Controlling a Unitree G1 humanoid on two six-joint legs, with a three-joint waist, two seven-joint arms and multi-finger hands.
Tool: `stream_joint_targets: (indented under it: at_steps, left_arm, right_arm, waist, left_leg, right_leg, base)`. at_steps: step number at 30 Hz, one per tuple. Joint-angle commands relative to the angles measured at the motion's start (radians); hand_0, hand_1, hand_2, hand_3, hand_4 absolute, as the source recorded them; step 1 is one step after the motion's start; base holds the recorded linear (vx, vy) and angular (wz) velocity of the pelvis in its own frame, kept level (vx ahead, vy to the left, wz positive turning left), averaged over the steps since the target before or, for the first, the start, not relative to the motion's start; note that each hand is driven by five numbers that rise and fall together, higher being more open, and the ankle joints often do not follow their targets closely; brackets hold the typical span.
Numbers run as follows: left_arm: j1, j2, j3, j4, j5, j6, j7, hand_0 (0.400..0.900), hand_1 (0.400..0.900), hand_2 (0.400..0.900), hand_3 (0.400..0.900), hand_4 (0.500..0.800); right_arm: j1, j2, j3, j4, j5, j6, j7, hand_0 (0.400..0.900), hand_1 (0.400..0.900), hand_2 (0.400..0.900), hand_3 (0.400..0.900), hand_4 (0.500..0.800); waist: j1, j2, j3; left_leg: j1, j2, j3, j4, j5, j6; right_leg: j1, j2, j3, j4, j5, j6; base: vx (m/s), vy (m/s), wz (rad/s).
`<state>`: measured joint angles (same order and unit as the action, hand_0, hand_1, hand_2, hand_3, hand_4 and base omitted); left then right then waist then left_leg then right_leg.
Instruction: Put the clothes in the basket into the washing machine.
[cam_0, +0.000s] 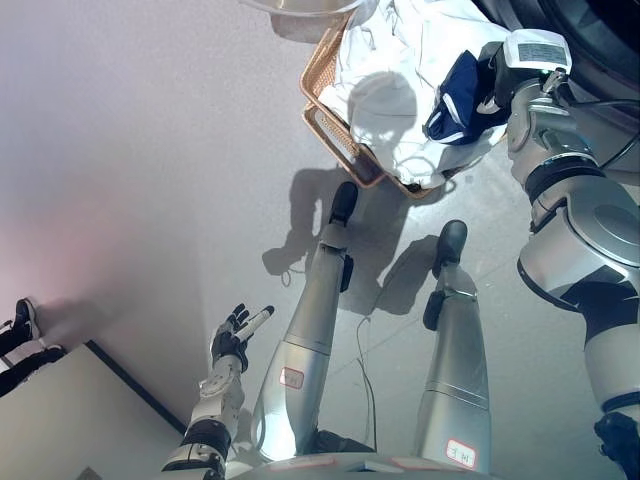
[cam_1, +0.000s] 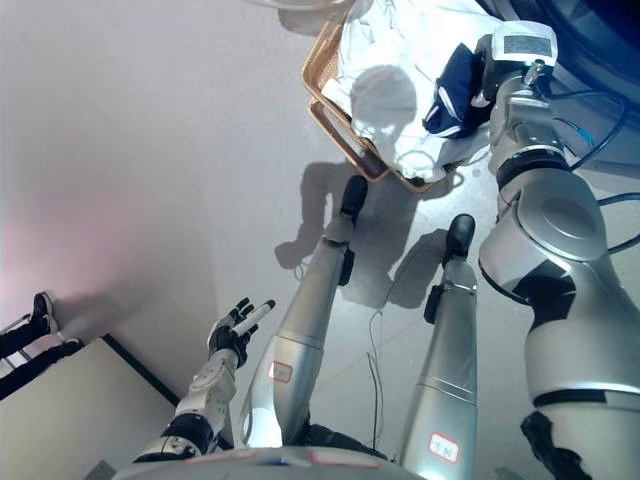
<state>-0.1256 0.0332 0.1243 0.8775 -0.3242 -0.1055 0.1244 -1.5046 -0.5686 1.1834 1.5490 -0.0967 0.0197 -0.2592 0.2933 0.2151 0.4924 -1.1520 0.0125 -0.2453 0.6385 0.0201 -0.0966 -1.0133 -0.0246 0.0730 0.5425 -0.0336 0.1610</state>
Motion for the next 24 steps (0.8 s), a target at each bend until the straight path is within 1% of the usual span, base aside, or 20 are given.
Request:
stream_joint_targets:
  at_steps: [1,4,8,9,10,11,14,16,17,18,20,23,24]
  left_arm:
    - [0.029,0.015,0.018,0.071,-0.023,-0.011,0.048,0.9,0.9,0.9,0.9,0.8]
    - [0.023,0.018,0.025,0.092,-0.019,-0.014,0.055,0.9,0.9,0.9,0.9,0.8]
    - [0.021,0.017,0.031,0.093,-0.018,-0.014,0.061,0.9,0.9,0.9,0.9,0.8]
    - [0.021,0.017,0.034,0.095,-0.018,-0.015,0.061,0.9,0.9,0.9,0.9,0.8]
    - [0.025,0.015,0.035,0.1,-0.017,-0.017,0.059,0.9,0.9,0.9,0.9,0.8]
    - [0.017,0.015,0.047,0.108,-0.015,-0.014,0.056,0.9,0.9,0.9,0.9,0.8]
    - [0.024,0.024,0.066,0.122,-0.005,-0.009,0.038,0.9,0.9,0.9,0.9,0.8]
    - [0.026,0.029,0.076,0.133,-0.002,-0.004,0.028,0.9,0.9,0.9,0.9,0.8]
    - [0.032,0.035,0.077,0.143,0.005,0.002,0.02,0.9,0.9,0.9,0.9,0.8]
    - [0.034,0.04,0.084,0.151,0.007,0.006,0.017,0.9,0.9,0.9,0.9,0.8]
    - [0.04,0.051,0.089,0.163,0.007,0.008,0.014,0.9,0.9,0.9,0.9,0.8]
    - [0.04,0.061,0.089,0.187,0.014,0.009,0.007,0.9,0.9,0.9,0.9,0.8]
    - [0.041,0.063,0.095,0.19,0.014,0.011,0.003,0.9,0.9,0.9,0.9,0.8]
  right_arm:
    - [-0.157,-0.061,0.056,-0.008,0.05,-0.004,-0.038,0.4,0.4,0.4,0.4,0.5]
    - [-0.162,-0.045,0.03,-0.021,0.082,-0.008,-0.043,0.4,0.4,0.4,0.4,0.5]
    - [-0.134,-0.043,-0.088,-0.051,0.188,-0.02,-0.058,0.4,0.4,0.4,0.4,0.5]
    - [-0.117,-0.043,-0.146,-0.067,0.229,-0.027,-0.067,0.4,0.4,0.4,0.4,0.5]
    - [-0.083,-0.045,-0.233,-0.08,0.296,-0.034,-0.072,0.4,0.4,0.4,0.4,0.5]
    - [-0.079,-0.037,-0.276,-0.082,0.323,-0.031,-0.078,0.4,0.4,0.4,0.4,0.5]
    - [0.022,-0.029,-0.506,-0.118,0.461,-0.053,-0.092,0.4,0.4,0.4,0.4,0.5]
    - [0.111,0.001,-0.682,-0.166,0.56,-0.077,-0.102,0.4,0.4,0.4,0.4,0.5]
    - [0.158,0.009,-0.743,-0.17,0.586,-0.083,-0.097,0.4,0.4,0.4,0.4,0.5]
    - [0.169,0.02,-0.767,-0.171,0.588,-0.086,-0.096,0.4,0.4,0.4,0.4,0.5]
    - [0.235,0.05,-0.871,-0.193,0.624,-0.095,-0.086,0.4,0.4,0.4,0.4,0.5]
    - [0.348,0.097,-1.043,-0.226,0.712,-0.108,-0.071,0.4,0.4,0.4,0.4,0.5]
    - [0.389,0.127,-1.113,-0.256,0.755,-0.118,-0.068,0.4,0.4,0.4,0.4,0.5]
  waist:
    - [-0.03,0.135,0.028]
    - [-0.041,0.118,0.028]
    - [-0.057,0.098,0.028]
    - [-0.06,0.093,0.028]
    - [-0.063,0.086,0.028]
    - [-0.064,0.086,0.028]
    - [-0.071,0.075,0.028]
    - [-0.079,0.066,0.028]
    - [-0.081,0.065,0.028]
    - [-0.085,0.068,0.028]
    - [-0.096,0.058,0.028]
    - [-0.107,0.049,0.028]
    - [-0.111,0.046,0.028]
  left_leg:
    - [0.038,-0.017,0.058,-0.054,0.091,-0.006]
    - [0.086,-0.007,0.062,-0.1,0.09,-0.009]
    - [0.168,0.008,0.082,-0.168,0.082,-0.004]
    - [0.195,0.012,0.086,-0.188,0.081,-0.003]
    - [0.237,0.018,0.092,-0.216,0.082,-0.001]
    - [0.256,0.025,0.093,-0.237,0.09,-0.002]
    - [0.359,0.036,0.101,-0.295,0.093,-0.004]
    - [0.423,0.043,0.107,-0.329,0.096,-0.004]
    - [0.461,0.047,0.115,-0.352,0.098,-0.001]
    - [0.478,0.051,0.122,-0.365,0.1,0.004]
    - [0.546,0.052,0.132,-0.403,0.093,0.007]
    - [0.635,0.054,0.149,-0.458,0.1,0.016]
    - [0.665,0.047,0.155,-0.477,0.099,0.022]
  right_leg:
    - [0.103,0.027,0.019,0.156,0.161,0.009]
    - [0.154,0.013,0.02,0.106,0.164,0.0]
    - [0.244,-0.009,0.009,0.045,0.158,-0.014]
    - [0.271,-0.015,0.004,0.024,0.156,-0.017]
    - [0.315,-0.022,-0.001,-0.004,0.152,-0.023]
    - [0.329,-0.019,-0.005,-0.023,0.156,-0.024]
    - [0.428,-0.027,-0.018,-0.088,0.147,-0.029]
    - [0.494,-0.033,-0.026,-0.135,0.142,-0.035]
    - [0.532,-0.032,-0.032,-0.162,0.139,-0.04]
    - [0.547,-0.028,-0.038,-0.178,0.138,-0.043]
    - [0.616,-0.031,-0.043,-0.229,0.128,-0.054]
    - [0.711,-0.03,-0.056,-0.313,0.125,-0.071]
    - [0.749,-0.028,-0.059,-0.347,0.119,-0.078]
  base:
    - [0.01,-0.02,-0.08]
    - [0.02,-0.055,0.01]
    - [0.01,-0.061,0.03]
    - [0.02,-0.075,-0.03]
    - [0.01,-0.075,-0.05]
    - [0.01,-0.078,-0.03]
    - [0.03,-0.078,0.0]
    - [0.06,-0.054,-0.09]
    - [0.06,-0.038,-0.13]
    - [0.07,-0.043,-0.1]
    - [0.07,-0.059,-0.04]
    - [0.06,-0.057,-0.1]
    - [0.03,-0.034,-0.11]
